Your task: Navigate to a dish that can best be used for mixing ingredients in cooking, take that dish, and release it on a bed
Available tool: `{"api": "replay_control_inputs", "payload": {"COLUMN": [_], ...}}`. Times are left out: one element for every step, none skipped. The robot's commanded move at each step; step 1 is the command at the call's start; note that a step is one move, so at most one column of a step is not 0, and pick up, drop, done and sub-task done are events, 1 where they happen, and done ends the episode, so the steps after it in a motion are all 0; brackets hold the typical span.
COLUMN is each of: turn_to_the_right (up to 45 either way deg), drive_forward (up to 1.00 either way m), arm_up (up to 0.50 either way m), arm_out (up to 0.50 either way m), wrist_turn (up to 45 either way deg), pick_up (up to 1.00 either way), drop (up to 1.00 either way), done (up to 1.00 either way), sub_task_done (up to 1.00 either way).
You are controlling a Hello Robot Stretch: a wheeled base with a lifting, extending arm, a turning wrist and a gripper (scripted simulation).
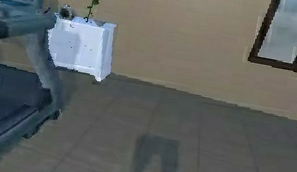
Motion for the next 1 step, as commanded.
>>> {"api": "replay_control_inputs", "payload": {"turn_to_the_right": [0.0], "drive_forward": [1.0], "arm_up": [0.0], "arm_out": [0.0], "wrist_turn": [0.0], "pick_up": [0.0], "drop": [0.0], "done": [0.0], "sub_task_done": [0.0]}}
